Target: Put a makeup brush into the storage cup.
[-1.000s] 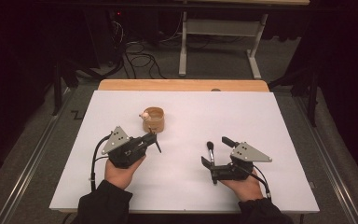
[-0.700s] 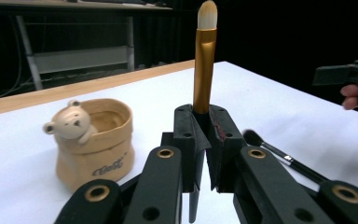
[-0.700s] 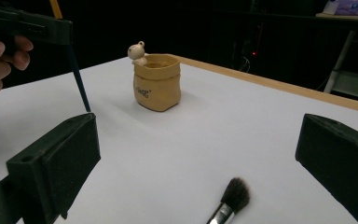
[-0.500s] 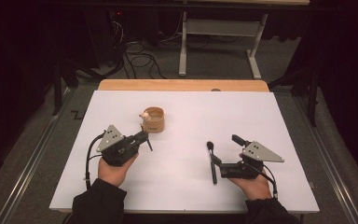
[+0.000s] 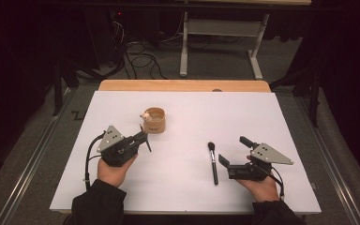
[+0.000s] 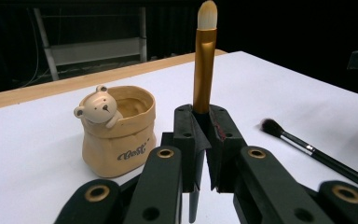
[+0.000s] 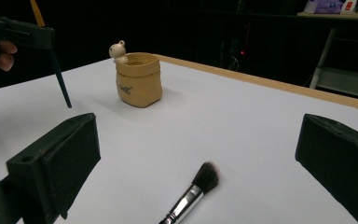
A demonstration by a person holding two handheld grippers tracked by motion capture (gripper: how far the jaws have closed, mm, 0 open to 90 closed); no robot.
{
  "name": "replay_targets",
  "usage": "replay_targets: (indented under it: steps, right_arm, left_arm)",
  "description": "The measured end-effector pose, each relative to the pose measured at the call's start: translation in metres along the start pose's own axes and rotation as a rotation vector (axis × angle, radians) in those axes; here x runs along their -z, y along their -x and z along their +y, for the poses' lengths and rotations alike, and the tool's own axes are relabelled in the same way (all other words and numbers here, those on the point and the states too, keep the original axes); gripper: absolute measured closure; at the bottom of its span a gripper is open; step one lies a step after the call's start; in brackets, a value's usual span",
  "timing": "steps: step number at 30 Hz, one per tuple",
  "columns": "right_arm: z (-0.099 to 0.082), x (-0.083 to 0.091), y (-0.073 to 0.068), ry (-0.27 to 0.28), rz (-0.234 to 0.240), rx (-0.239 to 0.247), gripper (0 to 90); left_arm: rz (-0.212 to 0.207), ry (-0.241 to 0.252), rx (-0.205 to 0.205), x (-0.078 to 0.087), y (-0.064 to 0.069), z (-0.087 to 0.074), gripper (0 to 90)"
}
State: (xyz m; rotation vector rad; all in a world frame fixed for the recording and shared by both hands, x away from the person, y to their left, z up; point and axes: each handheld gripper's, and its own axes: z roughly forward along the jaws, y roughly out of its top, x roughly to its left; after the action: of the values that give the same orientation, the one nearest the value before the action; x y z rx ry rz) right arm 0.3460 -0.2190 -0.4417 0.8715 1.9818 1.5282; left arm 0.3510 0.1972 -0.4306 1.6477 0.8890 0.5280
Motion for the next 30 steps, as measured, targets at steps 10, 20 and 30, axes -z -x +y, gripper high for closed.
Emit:
replay_targets:
  steps: [10, 20, 30]
  right_arm:
    - [-0.001, -0.001, 0.0, -0.001, -0.001, -0.007, 0.2]
    - [-0.003, -0.002, -0.001, -0.014, -0.001, -0.013, 0.2]
    - [-0.004, -0.002, 0.001, -0.009, -0.004, -0.017, 0.2]
  left_arm:
    - [0.003, -0.003, 0.011, -0.003, -0.001, 0.0, 83.4]
    - [-0.003, 0.016, 0.027, -0.001, -0.002, 0.008, 83.4]
    - [0.017, 0.018, 0.029, -0.005, 0.0, 0.027, 83.4]
